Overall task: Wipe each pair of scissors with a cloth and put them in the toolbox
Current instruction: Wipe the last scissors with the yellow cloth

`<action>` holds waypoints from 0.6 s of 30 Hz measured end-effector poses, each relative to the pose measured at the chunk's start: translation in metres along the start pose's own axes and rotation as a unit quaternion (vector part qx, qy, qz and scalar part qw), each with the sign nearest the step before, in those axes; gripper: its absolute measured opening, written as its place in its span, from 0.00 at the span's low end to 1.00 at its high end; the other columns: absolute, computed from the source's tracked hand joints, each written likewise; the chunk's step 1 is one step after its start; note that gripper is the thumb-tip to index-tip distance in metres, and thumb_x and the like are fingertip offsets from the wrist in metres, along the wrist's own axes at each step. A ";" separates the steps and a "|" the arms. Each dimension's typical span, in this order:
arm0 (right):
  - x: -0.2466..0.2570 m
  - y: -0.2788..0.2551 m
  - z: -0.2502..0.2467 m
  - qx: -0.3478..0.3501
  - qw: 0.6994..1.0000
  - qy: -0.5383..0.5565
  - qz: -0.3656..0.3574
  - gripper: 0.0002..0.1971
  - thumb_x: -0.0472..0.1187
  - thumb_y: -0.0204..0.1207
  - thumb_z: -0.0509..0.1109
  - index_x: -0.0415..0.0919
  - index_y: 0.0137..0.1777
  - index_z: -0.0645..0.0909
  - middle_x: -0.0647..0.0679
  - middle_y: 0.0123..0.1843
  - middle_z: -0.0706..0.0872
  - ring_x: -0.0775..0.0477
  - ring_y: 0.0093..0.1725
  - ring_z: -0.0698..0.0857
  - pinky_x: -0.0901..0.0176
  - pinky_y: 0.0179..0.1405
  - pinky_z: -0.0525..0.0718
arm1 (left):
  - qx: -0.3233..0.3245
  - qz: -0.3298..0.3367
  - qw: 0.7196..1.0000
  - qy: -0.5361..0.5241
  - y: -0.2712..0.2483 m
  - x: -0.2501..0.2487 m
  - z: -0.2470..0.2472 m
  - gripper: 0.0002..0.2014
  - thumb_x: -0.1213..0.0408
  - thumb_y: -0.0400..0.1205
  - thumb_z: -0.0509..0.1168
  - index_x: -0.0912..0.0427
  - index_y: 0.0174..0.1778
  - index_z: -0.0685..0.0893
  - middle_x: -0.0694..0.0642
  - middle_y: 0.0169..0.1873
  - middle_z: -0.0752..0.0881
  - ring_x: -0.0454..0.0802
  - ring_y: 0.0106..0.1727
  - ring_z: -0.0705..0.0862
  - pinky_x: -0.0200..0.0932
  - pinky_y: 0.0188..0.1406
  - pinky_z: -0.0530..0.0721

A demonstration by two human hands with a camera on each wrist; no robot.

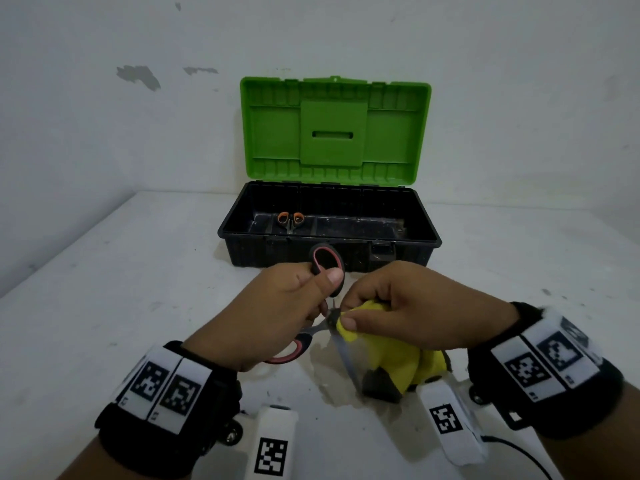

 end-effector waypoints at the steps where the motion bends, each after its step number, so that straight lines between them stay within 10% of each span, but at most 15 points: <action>1: 0.001 -0.001 0.002 0.012 1.000 -0.014 -0.004 0.05 0.48 0.81 0.70 0.53 0.46 0.88 0.62 0.41 0.89 0.63 0.40 0.86 0.71 0.39 0.80 | 0.002 0.006 1.000 0.010 0.000 -0.001 0.000 0.23 0.47 0.85 0.58 0.56 0.29 0.79 0.43 0.18 0.71 0.38 0.19 0.68 0.28 0.21 0.67; 13: -0.003 -0.012 -0.008 0.015 0.999 -0.030 -0.028 0.07 0.47 0.83 0.68 0.48 0.49 0.87 0.65 0.38 0.86 0.62 0.38 0.84 0.75 0.36 0.75 | 0.003 0.001 0.999 -0.034 -0.001 -0.002 0.002 0.27 0.42 0.79 0.59 0.66 0.36 0.83 0.45 0.17 0.70 0.41 0.19 0.66 0.31 0.19 0.67; 18: -0.015 -0.028 -0.020 0.007 1.000 0.000 0.002 0.07 0.48 0.82 0.69 0.51 0.47 0.88 0.54 0.43 0.91 0.51 0.42 0.89 0.44 0.44 0.87 | 0.003 0.006 0.999 -0.037 -0.003 -0.004 -0.002 0.27 0.43 0.80 0.59 0.68 0.37 0.84 0.46 0.17 0.68 0.41 0.19 0.64 0.31 0.18 0.65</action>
Point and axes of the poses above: each hand's wrist, its own y-axis towards the middle knuckle, its own z-axis out of the palm, x = y × z, the point moved 9 cm from there along y, towards the middle knuckle
